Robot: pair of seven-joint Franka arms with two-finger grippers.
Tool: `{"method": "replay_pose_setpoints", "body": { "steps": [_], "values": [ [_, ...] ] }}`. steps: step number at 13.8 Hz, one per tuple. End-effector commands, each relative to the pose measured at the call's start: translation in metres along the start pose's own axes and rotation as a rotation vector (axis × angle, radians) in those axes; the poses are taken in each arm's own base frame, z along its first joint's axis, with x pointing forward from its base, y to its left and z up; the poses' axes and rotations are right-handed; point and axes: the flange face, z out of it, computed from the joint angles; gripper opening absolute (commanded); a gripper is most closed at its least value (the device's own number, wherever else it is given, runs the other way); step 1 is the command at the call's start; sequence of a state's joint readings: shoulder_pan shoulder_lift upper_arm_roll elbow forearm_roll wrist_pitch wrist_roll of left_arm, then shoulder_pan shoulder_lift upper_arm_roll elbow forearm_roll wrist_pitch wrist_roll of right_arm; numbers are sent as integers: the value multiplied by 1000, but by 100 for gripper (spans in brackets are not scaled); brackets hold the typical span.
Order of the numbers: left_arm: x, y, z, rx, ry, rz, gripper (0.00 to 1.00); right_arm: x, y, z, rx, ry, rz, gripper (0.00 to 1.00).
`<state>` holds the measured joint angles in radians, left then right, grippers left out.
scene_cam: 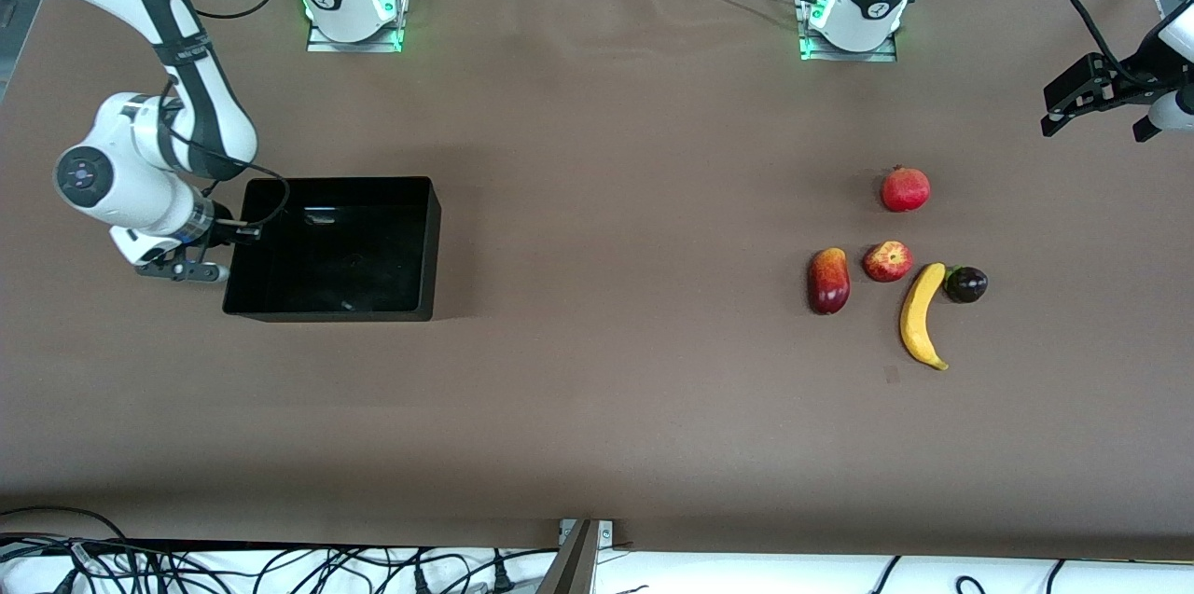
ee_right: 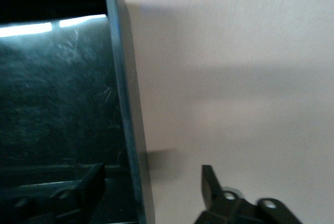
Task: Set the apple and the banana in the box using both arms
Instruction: 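Slide the black box across the table toward the fruit with the right gripper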
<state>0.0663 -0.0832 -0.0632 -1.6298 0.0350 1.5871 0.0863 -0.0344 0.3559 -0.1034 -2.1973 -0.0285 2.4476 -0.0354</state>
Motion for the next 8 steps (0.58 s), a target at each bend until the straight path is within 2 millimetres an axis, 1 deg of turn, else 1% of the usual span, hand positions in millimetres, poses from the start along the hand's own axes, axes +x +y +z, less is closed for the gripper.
{"method": "replay_pose_setpoints", "body": {
  "steps": [1, 3, 5, 7, 8],
  "values": [
    [2, 0, -5, 12, -3, -2, 100, -4, 7, -1, 8, 13, -1, 0],
    [2, 0, -5, 12, -3, -2, 100, -1, 7, -6, 10, 16, 1, 0],
    [2, 0, -5, 12, -3, -2, 100, 2, 6, -15, 11, 29, -1, 0],
    [2, 0, -5, 12, -3, -2, 100, 11, 6, -37, 16, -5, 1, 0],
    [2, 0, -5, 12, -3, -2, 100, 18, 6, -53, 20, -29, 0, 0]
  ]
}}
